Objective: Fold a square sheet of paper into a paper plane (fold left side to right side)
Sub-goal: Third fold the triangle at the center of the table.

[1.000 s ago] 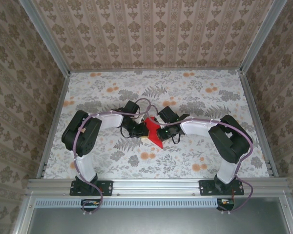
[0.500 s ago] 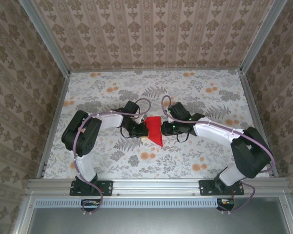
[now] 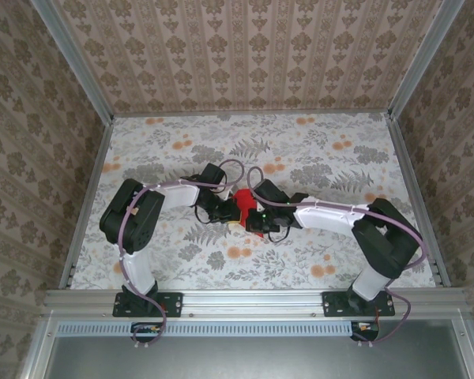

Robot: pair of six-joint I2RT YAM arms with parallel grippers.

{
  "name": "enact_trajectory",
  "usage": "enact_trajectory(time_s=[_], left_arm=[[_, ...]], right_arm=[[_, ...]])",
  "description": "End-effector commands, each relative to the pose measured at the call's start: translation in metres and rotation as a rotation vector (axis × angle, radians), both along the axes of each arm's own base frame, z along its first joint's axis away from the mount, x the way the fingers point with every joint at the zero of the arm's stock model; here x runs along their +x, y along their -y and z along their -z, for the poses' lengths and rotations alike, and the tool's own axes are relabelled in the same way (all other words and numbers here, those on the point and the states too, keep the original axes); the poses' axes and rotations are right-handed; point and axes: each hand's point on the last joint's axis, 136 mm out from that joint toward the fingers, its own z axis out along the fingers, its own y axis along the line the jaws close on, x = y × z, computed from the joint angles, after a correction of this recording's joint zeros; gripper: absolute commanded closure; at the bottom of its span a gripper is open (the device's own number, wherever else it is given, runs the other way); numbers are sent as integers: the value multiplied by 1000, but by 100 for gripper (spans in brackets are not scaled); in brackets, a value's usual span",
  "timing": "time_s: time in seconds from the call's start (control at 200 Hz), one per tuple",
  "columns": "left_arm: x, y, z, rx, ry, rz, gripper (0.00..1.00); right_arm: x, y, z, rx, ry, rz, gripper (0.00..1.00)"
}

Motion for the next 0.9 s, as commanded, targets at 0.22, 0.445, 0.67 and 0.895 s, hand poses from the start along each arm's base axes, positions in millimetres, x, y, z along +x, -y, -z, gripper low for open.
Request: enact_trajectory(time_s=[0.22, 0.445, 0.67, 0.895], left_arm=[[-16, -20, 33, 148, -58, 1, 93], [-16, -20, 35, 153, -63, 4, 93], [-16, -20, 35, 154, -64, 7, 94], [-16, -20, 36, 159, -66, 9, 94]], right_arm=[[6, -10, 10, -28, -38, 10, 94], [2, -3, 25, -71, -80, 27, 94], [-5, 8, 36, -122, -113, 46, 94], [-13, 15, 41, -143, -144, 58, 94]])
